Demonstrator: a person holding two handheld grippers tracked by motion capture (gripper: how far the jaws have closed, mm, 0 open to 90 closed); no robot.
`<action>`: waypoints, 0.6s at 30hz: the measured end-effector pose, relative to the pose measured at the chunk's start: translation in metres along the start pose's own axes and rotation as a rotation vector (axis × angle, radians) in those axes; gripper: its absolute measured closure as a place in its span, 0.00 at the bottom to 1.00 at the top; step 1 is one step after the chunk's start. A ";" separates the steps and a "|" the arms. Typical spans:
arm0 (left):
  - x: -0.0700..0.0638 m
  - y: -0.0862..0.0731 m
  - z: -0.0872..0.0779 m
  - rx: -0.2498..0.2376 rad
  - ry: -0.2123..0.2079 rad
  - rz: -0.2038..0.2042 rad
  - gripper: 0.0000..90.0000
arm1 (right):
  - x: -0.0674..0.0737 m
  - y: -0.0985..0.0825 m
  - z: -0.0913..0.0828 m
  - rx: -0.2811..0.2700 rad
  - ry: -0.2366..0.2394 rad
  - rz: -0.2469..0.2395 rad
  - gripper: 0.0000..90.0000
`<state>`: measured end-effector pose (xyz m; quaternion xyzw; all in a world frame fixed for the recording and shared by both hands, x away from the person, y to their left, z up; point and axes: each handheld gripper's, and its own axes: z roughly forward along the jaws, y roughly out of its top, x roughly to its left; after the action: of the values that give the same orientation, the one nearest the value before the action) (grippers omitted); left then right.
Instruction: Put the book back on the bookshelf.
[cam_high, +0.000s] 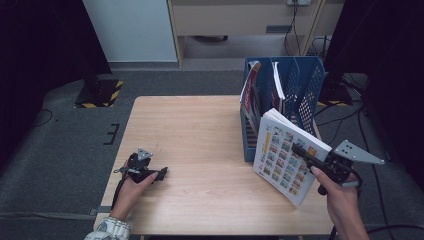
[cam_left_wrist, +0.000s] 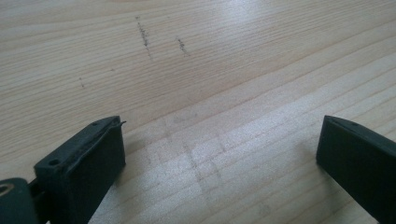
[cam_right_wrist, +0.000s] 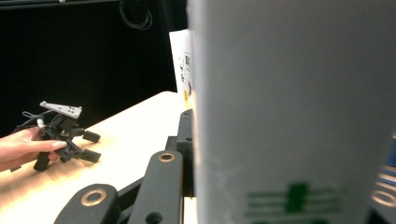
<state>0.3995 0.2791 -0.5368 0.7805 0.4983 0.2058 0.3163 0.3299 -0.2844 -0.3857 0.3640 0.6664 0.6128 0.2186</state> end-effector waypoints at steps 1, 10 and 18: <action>0.000 0.000 0.000 0.000 0.000 0.000 0.01 | -0.001 0.000 -0.002 -0.001 -0.004 0.002 0.82; 0.000 0.000 0.000 0.000 0.000 0.000 0.01 | -0.009 0.002 -0.017 -0.019 -0.043 0.010 0.82; 0.000 0.000 0.000 0.000 0.001 0.000 0.01 | -0.012 0.012 -0.029 -0.029 -0.068 0.018 0.82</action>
<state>0.3995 0.2790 -0.5369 0.7804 0.4985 0.2063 0.3160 0.3191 -0.3130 -0.3710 0.3873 0.6463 0.6118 0.2409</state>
